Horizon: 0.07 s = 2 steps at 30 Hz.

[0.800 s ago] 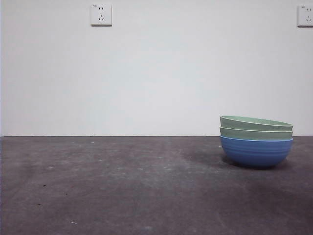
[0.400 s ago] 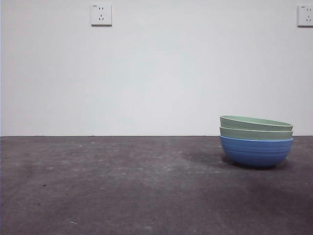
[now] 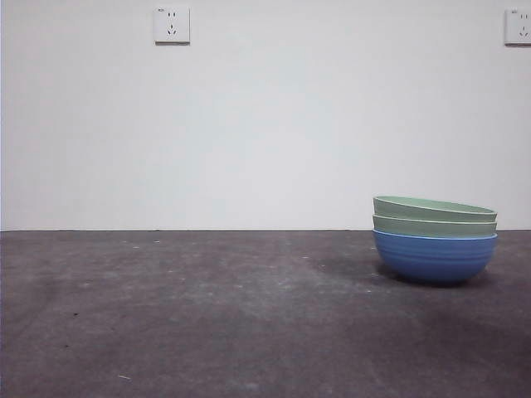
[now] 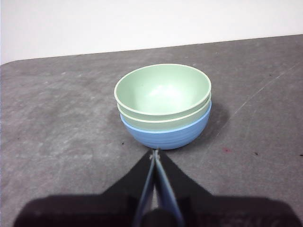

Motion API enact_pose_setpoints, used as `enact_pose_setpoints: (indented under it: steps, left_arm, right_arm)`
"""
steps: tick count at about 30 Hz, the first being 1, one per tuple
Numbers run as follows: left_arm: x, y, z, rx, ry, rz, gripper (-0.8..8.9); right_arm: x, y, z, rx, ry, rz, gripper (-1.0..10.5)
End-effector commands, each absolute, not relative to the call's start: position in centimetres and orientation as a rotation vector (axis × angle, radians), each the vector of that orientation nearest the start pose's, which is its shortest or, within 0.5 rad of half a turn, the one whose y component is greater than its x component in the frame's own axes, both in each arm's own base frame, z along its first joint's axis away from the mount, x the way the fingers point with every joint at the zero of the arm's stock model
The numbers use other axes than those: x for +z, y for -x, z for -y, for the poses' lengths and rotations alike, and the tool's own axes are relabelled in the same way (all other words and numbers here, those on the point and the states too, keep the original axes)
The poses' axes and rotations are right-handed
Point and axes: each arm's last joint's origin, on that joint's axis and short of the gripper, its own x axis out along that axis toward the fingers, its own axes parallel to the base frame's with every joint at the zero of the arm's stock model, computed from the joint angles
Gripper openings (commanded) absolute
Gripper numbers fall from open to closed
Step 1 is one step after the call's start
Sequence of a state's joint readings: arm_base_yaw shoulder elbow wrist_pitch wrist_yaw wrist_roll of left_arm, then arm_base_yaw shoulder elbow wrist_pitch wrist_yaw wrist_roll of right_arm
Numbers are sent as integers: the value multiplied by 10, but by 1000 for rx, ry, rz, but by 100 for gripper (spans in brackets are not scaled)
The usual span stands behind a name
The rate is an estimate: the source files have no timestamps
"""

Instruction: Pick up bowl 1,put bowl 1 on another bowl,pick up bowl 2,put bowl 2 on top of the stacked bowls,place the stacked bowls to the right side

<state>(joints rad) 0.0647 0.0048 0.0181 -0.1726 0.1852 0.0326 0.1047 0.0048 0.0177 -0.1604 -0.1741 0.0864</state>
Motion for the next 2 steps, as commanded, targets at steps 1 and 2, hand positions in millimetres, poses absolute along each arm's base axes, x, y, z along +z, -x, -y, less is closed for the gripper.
enact_pose_setpoints:
  steps: [1, 2]
  left_arm:
    - [148, -96, -1, -119, -4, -168, -3]
    - [148, -96, -1, -119, -4, -168, -3]
  right_arm:
    - [149, -95, -15, 271, -101, -176, 5]
    - [149, -95, -15, 271, -101, -175, 5]
